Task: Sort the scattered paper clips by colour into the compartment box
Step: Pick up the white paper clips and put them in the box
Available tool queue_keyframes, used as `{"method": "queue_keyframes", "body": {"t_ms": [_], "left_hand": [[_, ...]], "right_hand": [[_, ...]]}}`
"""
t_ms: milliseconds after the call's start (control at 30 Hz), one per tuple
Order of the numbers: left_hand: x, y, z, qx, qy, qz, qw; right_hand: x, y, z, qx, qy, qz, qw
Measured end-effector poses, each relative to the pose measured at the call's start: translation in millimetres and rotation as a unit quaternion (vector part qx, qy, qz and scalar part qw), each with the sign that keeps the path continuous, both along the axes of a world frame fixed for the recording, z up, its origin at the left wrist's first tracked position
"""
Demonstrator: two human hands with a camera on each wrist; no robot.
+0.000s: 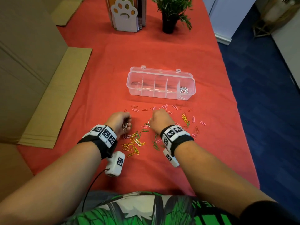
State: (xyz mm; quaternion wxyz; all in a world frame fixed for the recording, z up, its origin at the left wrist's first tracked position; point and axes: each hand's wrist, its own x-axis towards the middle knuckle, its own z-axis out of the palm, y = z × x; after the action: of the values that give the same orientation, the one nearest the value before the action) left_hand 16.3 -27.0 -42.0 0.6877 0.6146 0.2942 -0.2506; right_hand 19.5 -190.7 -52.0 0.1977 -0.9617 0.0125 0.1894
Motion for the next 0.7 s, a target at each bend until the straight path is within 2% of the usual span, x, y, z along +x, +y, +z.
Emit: {"method": "queue_keyframes", "body": {"t_ms": [67, 133, 233, 333, 367, 433, 533, 600, 700], "left_hand": [[-1.4, 2.6, -5.5, 0.07, -0.018, -0.053, 0.996], [-5.2, 6.8, -10.7, 0.198, -0.052, -0.146, 0.968], [-14.0, 10.9, -13.1, 0.368, -0.104, -0.296, 0.875], [-21.9, 10.6, -9.5, 0.464, -0.132, -0.392, 0.783], [-22.9, 11.0, -10.4, 0.483, -0.138, -0.411, 0.761], [-24.6, 10.9, -10.3, 0.501, -0.138, -0.429, 0.739], [-25.2, 6.9, -9.5, 0.509, -0.136, -0.446, 0.724], [-25.2, 5.0, -7.9, 0.512, -0.132, -0.463, 0.711], [-27.4, 0.8, -4.7, 0.513, -0.123, -0.46, 0.714]], "right_hand": [[-3.0, 7.6, -3.7, -0.036, -0.034, 0.044, 0.998], [-5.4, 13.2, -5.2, -0.074, -0.053, 0.06, 0.994], [-5.5, 13.7, -4.9, -0.106, -0.042, 0.069, 0.991], [-4.6, 10.2, -2.1, -0.112, 0.005, 0.071, 0.991], [-5.2, 9.3, -1.2, -0.115, 0.012, 0.069, 0.991], [-9.7, 8.8, 0.8, -0.132, -0.007, 0.068, 0.989], [-18.6, 7.4, -0.7, -0.18, -0.06, 0.084, 0.978], [-23.0, 5.7, -3.2, -0.2, -0.065, 0.095, 0.973], [-25.5, -0.9, -4.0, -0.182, -0.035, 0.087, 0.979]]}}
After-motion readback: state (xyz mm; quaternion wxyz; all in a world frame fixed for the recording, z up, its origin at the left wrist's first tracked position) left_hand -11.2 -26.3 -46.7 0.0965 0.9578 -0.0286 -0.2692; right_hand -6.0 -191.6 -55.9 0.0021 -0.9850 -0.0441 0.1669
